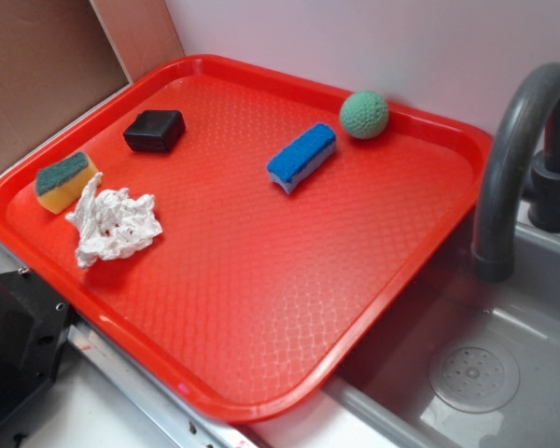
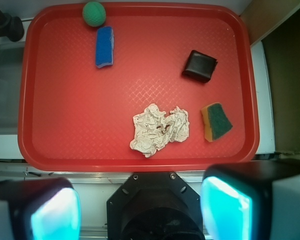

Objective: Grab the green ball.

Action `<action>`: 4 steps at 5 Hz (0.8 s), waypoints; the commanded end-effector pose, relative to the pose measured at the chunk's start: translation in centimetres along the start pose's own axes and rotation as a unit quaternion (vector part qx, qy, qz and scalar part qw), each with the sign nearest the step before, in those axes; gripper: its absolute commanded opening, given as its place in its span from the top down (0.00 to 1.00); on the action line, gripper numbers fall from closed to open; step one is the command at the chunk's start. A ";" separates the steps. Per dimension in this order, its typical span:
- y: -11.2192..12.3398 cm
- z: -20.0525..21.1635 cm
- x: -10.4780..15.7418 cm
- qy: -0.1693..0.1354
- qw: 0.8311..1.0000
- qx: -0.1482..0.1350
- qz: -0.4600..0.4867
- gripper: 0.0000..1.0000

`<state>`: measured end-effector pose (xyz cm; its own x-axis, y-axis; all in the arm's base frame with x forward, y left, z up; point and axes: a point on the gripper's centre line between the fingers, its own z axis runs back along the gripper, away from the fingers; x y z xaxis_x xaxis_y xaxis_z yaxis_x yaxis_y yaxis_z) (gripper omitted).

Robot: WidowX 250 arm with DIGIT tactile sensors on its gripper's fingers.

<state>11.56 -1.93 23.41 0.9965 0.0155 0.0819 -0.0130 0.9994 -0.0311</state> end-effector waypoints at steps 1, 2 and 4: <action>0.0 0.0 0.0 0.000 1.000 0.000 0.000 0.00; -1.0 -0.9 2.1 -0.076 0.995 0.015 0.064 0.00; -2.8 -4.6 8.0 -0.182 0.982 -0.040 0.025 0.00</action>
<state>19.65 -4.67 18.50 0.9142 0.0815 0.3971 -0.0400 0.9929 -0.1117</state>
